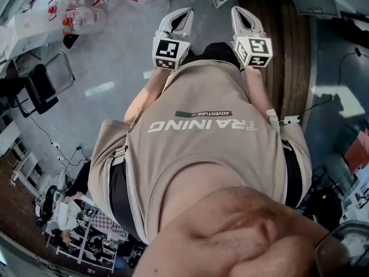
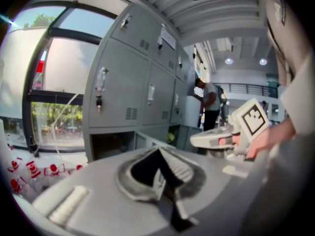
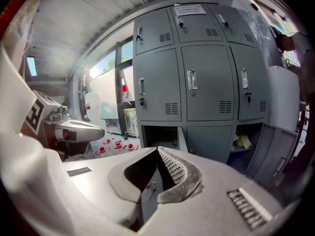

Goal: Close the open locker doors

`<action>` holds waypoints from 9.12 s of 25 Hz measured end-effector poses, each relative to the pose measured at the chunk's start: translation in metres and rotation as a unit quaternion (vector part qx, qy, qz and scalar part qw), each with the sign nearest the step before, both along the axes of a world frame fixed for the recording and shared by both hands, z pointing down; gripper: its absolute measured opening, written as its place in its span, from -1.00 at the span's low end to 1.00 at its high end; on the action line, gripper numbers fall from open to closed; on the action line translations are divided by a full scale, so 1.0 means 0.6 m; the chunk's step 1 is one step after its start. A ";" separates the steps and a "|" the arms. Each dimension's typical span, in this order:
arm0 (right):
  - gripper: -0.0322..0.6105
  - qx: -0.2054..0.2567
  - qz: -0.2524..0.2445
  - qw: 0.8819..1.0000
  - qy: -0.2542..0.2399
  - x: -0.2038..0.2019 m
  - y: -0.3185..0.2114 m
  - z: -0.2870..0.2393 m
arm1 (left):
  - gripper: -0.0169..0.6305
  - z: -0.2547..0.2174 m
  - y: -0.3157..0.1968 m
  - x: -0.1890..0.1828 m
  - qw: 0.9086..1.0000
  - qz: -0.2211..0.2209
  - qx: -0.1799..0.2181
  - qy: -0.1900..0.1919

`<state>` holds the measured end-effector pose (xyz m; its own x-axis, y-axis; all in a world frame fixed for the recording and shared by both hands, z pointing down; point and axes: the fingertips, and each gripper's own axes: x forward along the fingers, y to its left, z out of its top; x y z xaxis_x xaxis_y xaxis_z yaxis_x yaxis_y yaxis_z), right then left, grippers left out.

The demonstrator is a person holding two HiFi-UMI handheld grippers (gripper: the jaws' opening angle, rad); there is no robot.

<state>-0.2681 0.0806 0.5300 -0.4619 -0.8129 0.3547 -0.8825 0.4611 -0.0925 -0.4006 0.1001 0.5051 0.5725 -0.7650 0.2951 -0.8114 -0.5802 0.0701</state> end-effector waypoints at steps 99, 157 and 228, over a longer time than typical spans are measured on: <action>-0.85 -0.153 -0.061 0.986 0.010 -0.319 -0.391 0.207 | -0.96 0.150 -0.346 -0.243 0.991 0.040 -0.125 0.019; -0.85 -0.105 0.422 0.899 -0.050 0.723 0.075 0.125 | -0.96 0.162 -0.058 0.876 0.838 0.532 -0.104 -0.070; -0.85 -0.228 -0.117 0.965 0.058 1.096 -0.373 0.164 | -0.96 0.035 -0.384 0.991 0.975 -0.097 -0.199 -0.028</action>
<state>0.3894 -0.1432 0.6285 -0.5498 -0.4375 0.7115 -0.7755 0.5838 -0.2403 0.1938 -0.1303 0.5263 0.4024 -0.6767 0.6166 -0.9125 -0.3507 0.2107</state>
